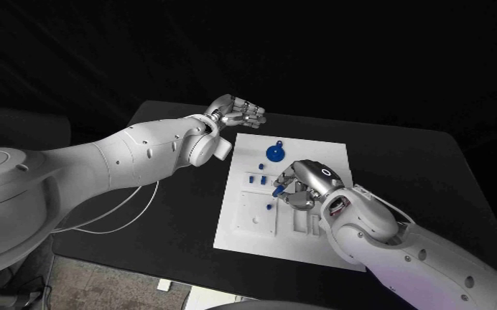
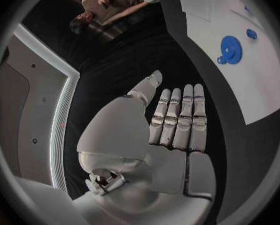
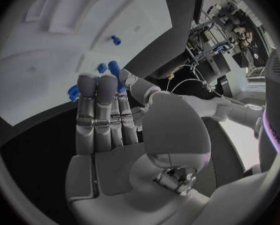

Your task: Assemble the parts on the task board

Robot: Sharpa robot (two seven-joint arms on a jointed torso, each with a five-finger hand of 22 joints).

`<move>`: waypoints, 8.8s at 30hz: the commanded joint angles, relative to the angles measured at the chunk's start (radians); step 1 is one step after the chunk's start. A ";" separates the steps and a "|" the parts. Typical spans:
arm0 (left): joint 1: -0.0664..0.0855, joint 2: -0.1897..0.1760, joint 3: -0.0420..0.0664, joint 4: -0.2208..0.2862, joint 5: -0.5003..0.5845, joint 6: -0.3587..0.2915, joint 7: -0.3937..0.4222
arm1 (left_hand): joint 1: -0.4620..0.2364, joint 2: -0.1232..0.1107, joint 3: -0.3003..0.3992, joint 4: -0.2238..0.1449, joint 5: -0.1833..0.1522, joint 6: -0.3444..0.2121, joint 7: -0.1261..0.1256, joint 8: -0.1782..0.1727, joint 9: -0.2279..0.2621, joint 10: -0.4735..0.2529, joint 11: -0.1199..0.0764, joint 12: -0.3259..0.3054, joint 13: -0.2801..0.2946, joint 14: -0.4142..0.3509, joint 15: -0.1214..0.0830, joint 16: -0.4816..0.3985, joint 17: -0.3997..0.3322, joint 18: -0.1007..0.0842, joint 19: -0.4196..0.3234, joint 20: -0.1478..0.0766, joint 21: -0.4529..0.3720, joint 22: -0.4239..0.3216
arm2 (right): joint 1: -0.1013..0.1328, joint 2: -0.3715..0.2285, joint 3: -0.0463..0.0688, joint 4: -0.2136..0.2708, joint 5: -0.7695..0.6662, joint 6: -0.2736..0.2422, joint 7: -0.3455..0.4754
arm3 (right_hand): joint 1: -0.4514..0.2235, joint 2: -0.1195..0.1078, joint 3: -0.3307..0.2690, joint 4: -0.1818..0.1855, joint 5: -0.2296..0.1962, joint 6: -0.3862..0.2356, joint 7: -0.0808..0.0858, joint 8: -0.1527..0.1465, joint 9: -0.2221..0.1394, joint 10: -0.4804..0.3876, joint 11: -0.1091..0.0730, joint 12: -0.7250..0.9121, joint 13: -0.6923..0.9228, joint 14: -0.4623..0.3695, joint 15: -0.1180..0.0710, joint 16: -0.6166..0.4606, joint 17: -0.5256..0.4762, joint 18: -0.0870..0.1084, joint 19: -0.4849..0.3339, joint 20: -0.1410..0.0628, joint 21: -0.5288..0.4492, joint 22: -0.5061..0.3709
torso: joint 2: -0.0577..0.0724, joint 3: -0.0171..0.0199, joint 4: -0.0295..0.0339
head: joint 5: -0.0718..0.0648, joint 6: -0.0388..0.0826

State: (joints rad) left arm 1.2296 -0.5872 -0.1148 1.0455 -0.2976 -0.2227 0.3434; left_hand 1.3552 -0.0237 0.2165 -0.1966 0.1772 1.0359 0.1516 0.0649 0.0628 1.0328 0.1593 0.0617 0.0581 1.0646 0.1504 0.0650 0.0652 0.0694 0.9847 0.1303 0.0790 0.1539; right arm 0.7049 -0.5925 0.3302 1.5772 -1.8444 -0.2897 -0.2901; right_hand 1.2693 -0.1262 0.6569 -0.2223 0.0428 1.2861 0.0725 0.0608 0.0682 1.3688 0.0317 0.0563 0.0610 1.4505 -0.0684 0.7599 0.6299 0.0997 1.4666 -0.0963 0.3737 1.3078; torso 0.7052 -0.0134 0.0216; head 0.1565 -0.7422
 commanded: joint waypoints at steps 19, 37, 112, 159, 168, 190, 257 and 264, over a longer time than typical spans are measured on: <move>0.001 0.014 0.001 -0.002 0.003 0.010 0.010 | 0.004 0.005 -0.005 0.001 0.004 -0.007 0.000 -0.002 0.000 -0.006 -0.001 0.002 0.000 -0.004 0.001 -0.005 -0.001 0.008 0.001 0.003 0.004 -0.001 | -0.028 0.078 -0.099 -0.031 -0.100 -0.031 0.055 | 0.000 0.012 0.002 -0.010 0.005 0.003 0.000 0.003 0.002 0.022 -0.018 0.004 0.002 0.003 -0.008 -0.007 0.003 0.008 0.039 -0.004 -0.004 0.035 | 0.000 0.0000 0.0006 | 0.031 -0.021; 0.001 0.013 0.001 -0.001 0.003 0.011 0.009 | 0.004 0.005 -0.005 0.001 0.004 -0.007 0.000 -0.002 0.000 -0.006 -0.001 0.002 0.000 -0.004 0.001 -0.005 -0.001 0.008 0.001 0.003 0.004 -0.001 | -0.031 0.087 -0.123 -0.060 -0.141 -0.033 0.038 | -0.002 0.012 0.003 -0.016 0.005 0.004 0.000 0.004 0.002 0.023 -0.018 0.004 0.002 0.003 -0.008 -0.007 0.005 0.008 0.039 -0.003 0.001 0.037 | 0.000 0.0003 -0.0004 | 0.032 -0.027; 0.001 0.017 0.001 -0.003 0.003 0.025 -0.001 | 0.002 0.008 -0.011 0.007 0.002 -0.009 0.000 -0.002 0.000 -0.009 0.000 0.002 0.000 -0.008 0.003 -0.005 -0.001 0.008 0.001 0.005 0.005 -0.016 | -0.015 0.126 -0.183 -0.095 -0.171 -0.072 -0.020 | -0.031 -0.087 -0.055 -0.010 0.006 -0.137 0.033 0.000 -0.005 -0.127 0.029 0.001 -0.002 -0.005 0.023 -0.009 -0.003 0.022 0.025 0.027 -0.071 0.017 | 0.000 0.0016 -0.0002 | 0.022 -0.028; 0.001 -0.087 -0.001 0.091 0.073 0.021 0.026 | -0.020 -0.002 -0.069 0.044 0.022 -0.004 -0.022 -0.002 0.000 0.065 -0.025 0.000 -0.001 0.041 -0.014 -0.003 0.001 -0.001 0.022 -0.007 0.014 -0.023 | 0.092 -0.284 0.009 0.059 0.661 0.328 -0.280 | -0.135 -0.007 -0.313 0.257 0.016 -0.083 -0.029 0.003 0.131 -0.063 -0.072 0.993 1.069 -0.013 -0.030 0.284 0.381 -0.036 0.050 -0.024 0.281 0.084 | -0.019 0.0025 -0.0255 | -0.115 0.013; -0.001 -0.120 -0.002 0.130 0.101 0.021 0.043 | -0.012 0.012 -0.116 0.064 0.000 0.003 -0.024 -0.002 0.000 0.115 -0.040 -0.002 -0.001 0.074 -0.026 -0.002 0.002 -0.011 0.035 -0.020 0.021 -0.028 | 0.100 -0.306 0.011 0.065 0.638 0.409 -0.396 | -0.184 -0.019 -0.294 0.304 0.009 -0.105 -0.024 0.001 0.179 -0.036 -0.068 0.994 1.144 -0.003 -0.028 0.294 0.435 -0.038 0.044 -0.022 0.357 0.092 | -0.023 0.0016 -0.0258 | -0.127 0.008; -0.002 -0.130 -0.005 0.151 0.106 0.039 0.053 | -0.015 0.022 -0.352 0.151 -0.013 0.002 -0.026 -0.001 0.001 0.114 -0.036 -0.001 0.000 0.092 -0.028 -0.003 0.002 -0.019 0.045 -0.023 0.026 -0.049 | 0.102 -0.249 -0.044 0.011 0.511 0.405 -0.437 | -0.218 -0.061 -0.297 0.388 0.005 -0.116 -0.015 0.003 0.077 -0.019 -0.064 0.959 1.184 0.003 -0.027 0.281 0.468 -0.041 0.038 -0.023 0.404 0.096 | -0.019 0.0002 -0.0250 | -0.135 0.002; -0.002 -0.132 -0.009 0.155 0.103 0.079 0.019 | -0.023 0.010 -0.344 0.174 -0.019 -0.014 -0.009 -0.001 0.001 0.097 -0.028 0.000 0.000 0.073 -0.021 -0.003 0.002 -0.009 0.043 -0.015 0.031 -0.063 | 0.116 -0.204 -0.124 0.035 0.687 0.122 -0.407 | -0.206 0.039 -0.205 0.013 0.313 -0.082 -0.020 0.003 0.063 -0.021 -0.073 0.953 1.192 0.004 -0.031 0.274 0.461 -0.040 0.032 -0.024 0.444 0.100 | -0.020 -0.0004 -0.0274 | -0.131 -0.008; -0.002 -0.132 -0.009 0.156 0.102 0.082 0.017 | -0.024 0.011 -0.344 0.175 -0.018 -0.013 -0.009 -0.001 0.001 0.097 -0.028 0.000 0.000 0.073 -0.021 -0.003 0.002 -0.009 0.043 -0.015 0.032 -0.064 | 0.117 -0.206 -0.119 0.056 0.699 0.124 -0.407 | -0.199 0.038 -0.216 0.018 0.305 -0.066 -0.023 0.003 0.036 -0.023 -0.074 0.949 1.187 0.003 -0.031 0.270 0.456 -0.041 0.031 -0.024 0.441 0.099 | -0.019 -0.0015 -0.0260 | -0.131 -0.010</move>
State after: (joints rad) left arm 1.2266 -0.7205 -0.1244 1.1986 -0.1982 -0.1582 0.3581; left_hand 1.3380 -0.0119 -0.1276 -0.0262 0.1616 1.0250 0.1408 0.0649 0.0628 1.1346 0.1326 0.0617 0.0581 1.1469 0.1287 0.0650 0.0671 0.0591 1.0274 0.1088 0.1053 0.0907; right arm 0.8222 -0.7985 0.2107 1.6292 -1.1759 -0.1544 -0.6977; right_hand 1.0330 -0.1250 0.4446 -0.2051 0.3511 1.2001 0.0631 0.0529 0.1072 1.3390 -0.0376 1.0093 1.2491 1.4541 -0.0948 1.0336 1.0865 0.0687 1.4645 -0.1158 0.8117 1.3077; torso 0.6858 -0.0140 -0.0051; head 0.0255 -0.7511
